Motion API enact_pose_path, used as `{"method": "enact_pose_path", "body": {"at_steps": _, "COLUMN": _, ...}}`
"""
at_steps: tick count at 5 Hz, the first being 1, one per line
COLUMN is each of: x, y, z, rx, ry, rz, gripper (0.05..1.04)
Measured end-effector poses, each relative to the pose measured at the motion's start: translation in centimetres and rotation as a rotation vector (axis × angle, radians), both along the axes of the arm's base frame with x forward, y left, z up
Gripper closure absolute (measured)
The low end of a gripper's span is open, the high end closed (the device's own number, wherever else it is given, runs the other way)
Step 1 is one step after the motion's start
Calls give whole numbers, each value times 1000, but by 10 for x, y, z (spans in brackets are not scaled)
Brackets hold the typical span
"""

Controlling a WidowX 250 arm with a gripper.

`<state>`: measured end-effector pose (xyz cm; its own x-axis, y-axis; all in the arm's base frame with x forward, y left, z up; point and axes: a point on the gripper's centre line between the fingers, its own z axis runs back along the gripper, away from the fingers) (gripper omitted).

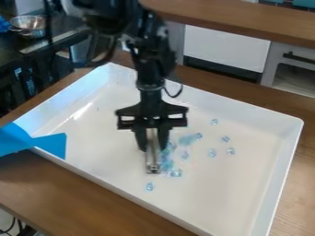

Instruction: Sweep into pile

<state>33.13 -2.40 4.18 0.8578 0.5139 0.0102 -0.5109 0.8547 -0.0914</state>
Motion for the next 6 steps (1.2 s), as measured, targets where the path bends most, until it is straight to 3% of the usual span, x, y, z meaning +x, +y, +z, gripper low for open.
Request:
{"method": "enact_pose_path", "body": {"at_steps": 4, "x": 47, "y": -91, "z": 0, "rx": -18, "ry": -11, "rz": 57, "gripper": 716}}
{"method": "enact_pose_path", "body": {"at_steps": 6, "x": 55, "y": -126, "z": 4, "rx": -62, "ry": 8, "rz": 88, "gripper": 716}}
